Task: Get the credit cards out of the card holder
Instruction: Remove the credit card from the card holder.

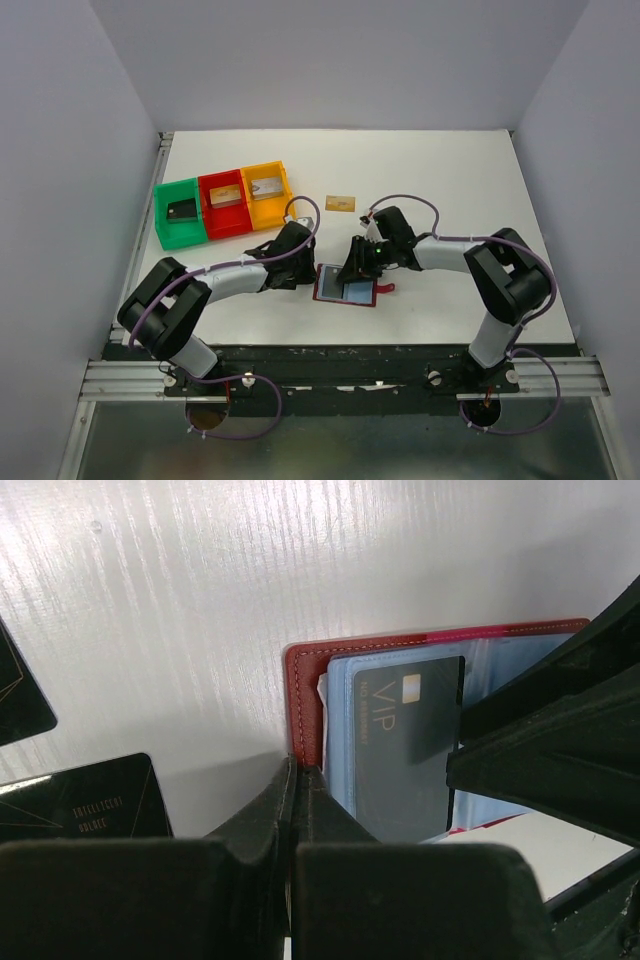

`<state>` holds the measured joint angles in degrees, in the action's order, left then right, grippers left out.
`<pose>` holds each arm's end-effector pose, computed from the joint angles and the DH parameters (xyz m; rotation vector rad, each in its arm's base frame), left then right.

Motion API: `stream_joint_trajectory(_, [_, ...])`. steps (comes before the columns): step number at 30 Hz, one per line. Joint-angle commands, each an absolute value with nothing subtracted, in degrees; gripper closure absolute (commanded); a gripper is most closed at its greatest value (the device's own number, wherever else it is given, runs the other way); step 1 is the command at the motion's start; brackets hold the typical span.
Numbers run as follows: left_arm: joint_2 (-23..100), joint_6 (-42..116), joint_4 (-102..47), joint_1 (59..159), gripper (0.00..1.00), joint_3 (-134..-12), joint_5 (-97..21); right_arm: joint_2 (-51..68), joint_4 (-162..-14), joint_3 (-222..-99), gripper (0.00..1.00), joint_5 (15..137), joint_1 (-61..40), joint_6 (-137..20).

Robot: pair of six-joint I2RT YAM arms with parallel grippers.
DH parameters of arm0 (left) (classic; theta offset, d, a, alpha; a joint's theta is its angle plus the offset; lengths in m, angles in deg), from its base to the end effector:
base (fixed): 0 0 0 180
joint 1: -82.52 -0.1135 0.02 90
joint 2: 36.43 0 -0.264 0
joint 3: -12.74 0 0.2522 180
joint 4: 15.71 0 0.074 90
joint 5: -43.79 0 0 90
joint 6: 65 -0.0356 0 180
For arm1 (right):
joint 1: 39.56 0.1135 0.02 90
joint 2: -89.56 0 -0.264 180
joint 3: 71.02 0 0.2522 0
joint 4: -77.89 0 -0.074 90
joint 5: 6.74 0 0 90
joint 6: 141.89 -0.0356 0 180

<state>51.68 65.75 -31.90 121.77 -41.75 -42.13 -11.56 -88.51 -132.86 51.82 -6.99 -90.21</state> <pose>0.2245 -0.1867 0.1541 -0.0002 2.5668 -0.6736 0.2674 0.1928 0.1296 -0.1193 2.7059 1.1433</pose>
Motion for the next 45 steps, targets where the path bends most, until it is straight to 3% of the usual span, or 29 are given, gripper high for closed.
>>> stream_joint_trajectory(1, [51.1,65.2,-29.8,123.1,0.97,-42.1,-40.4,-14.7,-91.9,-131.0,0.57,51.2,-6.7,-91.2])
stream_joint_trajectory(11, [50.4,64.0,-29.7,124.5,0.97,-42.5,-41.1,-17.0,-93.7,-131.5,0.57,49.9,-6.8,-91.8])
stream_joint_trajectory(28, [43.5,64.6,-23.7,124.8,0.97,-38.4,-43.0,-15.1,-77.4,-135.1,0.53,61.5,-6.7,-83.7])
stream_joint_trajectory(45, [46.1,65.5,-32.5,124.8,0.99,-41.7,-48.2,-10.0,-75.3,-133.8,0.48,63.8,-6.6,-83.7])
